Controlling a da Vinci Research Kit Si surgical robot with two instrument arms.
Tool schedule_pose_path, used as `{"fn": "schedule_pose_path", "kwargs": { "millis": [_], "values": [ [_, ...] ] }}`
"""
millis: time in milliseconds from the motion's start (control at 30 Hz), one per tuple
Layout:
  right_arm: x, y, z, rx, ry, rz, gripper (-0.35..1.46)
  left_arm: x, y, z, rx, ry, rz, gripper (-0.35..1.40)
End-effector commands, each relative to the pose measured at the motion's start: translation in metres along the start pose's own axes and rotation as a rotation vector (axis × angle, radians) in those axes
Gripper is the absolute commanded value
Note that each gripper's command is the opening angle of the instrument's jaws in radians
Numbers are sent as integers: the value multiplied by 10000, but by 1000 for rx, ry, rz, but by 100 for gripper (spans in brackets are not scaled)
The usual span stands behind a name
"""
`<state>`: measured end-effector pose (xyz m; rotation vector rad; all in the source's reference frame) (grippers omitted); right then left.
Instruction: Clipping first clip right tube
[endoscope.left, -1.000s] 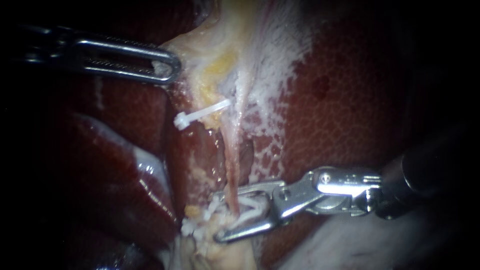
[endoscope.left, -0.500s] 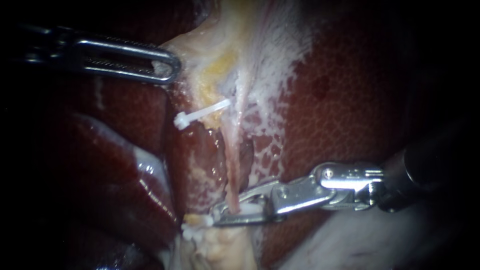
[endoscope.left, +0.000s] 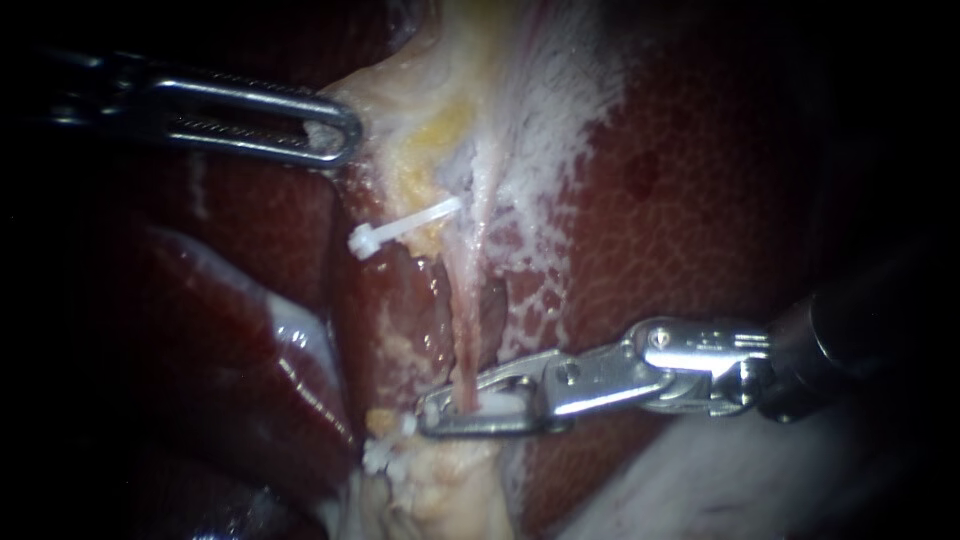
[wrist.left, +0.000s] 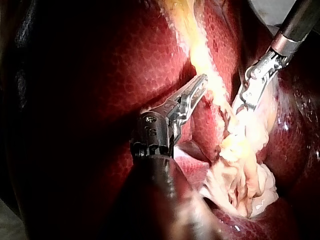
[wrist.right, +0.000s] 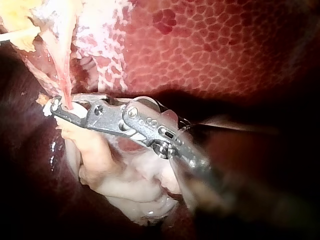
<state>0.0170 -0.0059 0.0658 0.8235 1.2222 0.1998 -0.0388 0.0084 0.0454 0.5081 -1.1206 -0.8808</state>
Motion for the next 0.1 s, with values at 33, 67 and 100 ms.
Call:
{"fn": "schedule_pose_path", "kwargs": {
  "millis": [33, 67, 100],
  "values": [
    [0, 0, 0, 1, -1, -1, -35, 0, 0, 0, 0, 0, 0, -15],
    [0, 0, 0, 1, -1, -1, -35, 0, 0, 0, 0, 0, 0, -15],
    [0, 0, 0, 1, -1, -1, -35, 0, 0, 0, 0, 0, 0, -15]
  ]
}}
